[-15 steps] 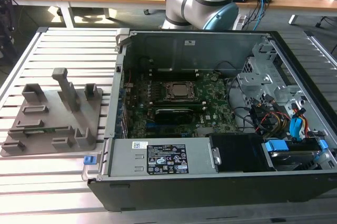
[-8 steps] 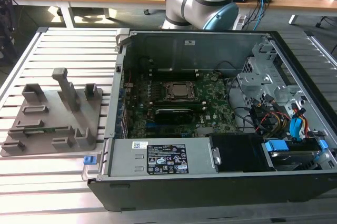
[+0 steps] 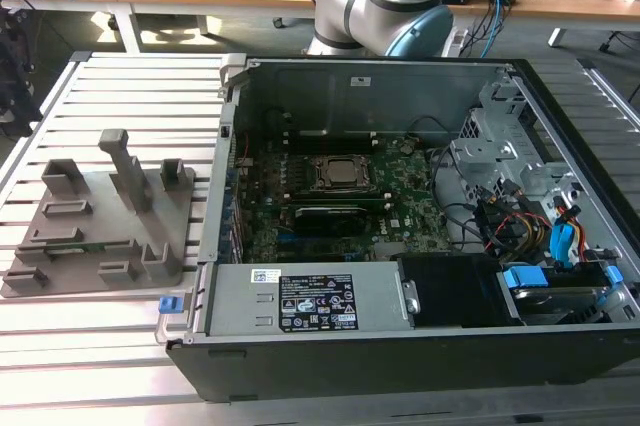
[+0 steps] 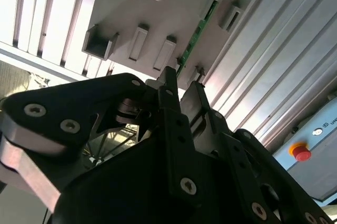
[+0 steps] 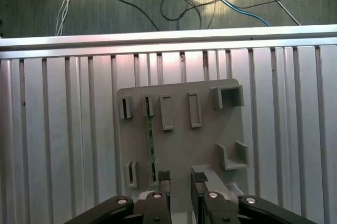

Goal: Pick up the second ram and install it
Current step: 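Pick up the second ram and move it above second insertion slot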

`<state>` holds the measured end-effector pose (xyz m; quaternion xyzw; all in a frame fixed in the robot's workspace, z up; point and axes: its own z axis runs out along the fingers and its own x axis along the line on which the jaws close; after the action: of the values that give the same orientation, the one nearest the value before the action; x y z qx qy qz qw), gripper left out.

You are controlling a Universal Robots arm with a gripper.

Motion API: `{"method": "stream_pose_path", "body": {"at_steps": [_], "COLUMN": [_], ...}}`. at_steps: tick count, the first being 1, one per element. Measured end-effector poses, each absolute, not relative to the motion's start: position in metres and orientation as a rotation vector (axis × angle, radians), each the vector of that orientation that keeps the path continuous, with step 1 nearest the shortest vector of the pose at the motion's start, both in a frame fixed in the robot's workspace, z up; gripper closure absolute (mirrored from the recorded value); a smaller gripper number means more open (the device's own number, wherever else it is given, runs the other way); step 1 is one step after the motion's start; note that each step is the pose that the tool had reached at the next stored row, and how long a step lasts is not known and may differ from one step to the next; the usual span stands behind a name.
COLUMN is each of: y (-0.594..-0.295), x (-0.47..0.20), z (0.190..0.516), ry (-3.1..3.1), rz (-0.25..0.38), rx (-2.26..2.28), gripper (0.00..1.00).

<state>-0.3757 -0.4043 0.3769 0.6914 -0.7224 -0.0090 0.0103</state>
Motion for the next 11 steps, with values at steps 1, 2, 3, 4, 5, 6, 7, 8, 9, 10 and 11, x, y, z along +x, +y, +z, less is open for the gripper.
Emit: {"method": "stream_pose_path", "body": {"at_steps": [1, 2, 3, 4, 5, 6, 7, 8, 9, 10, 11], "y": [-0.404, -0.404, -0.404, -0.404, -0.404, -0.404, -0.404, -0.404, -0.404, -0.404, -0.405], "x": [-0.376, -0.376, -0.376, -0.376, -0.376, -0.376, -0.376, -0.376, -0.376, -0.376, -0.376], "z": [0.376, 0.375, 0.374, 0.373, 0.372, 0.370, 0.368, 0.366, 0.364, 0.362, 0.361], "ry": [-2.255, -2.255, -2.255, -2.255, -2.255, -2.255, -2.255, -2.255, -2.255, -2.255, -2.255], "rz": [-0.028, -0.028, -0.028, -0.028, -0.028, -0.028, -0.028, -0.028, -0.028, -0.028, -0.028], "rx": [2.158, 2.158, 2.158, 2.158, 2.158, 2.158, 2.158, 2.158, 2.158, 2.158, 2.158], "gripper": [0.70, 0.70, 0.70, 0.70, 0.70, 0.70, 0.70, 0.70, 0.70, 0.70, 0.70]}}
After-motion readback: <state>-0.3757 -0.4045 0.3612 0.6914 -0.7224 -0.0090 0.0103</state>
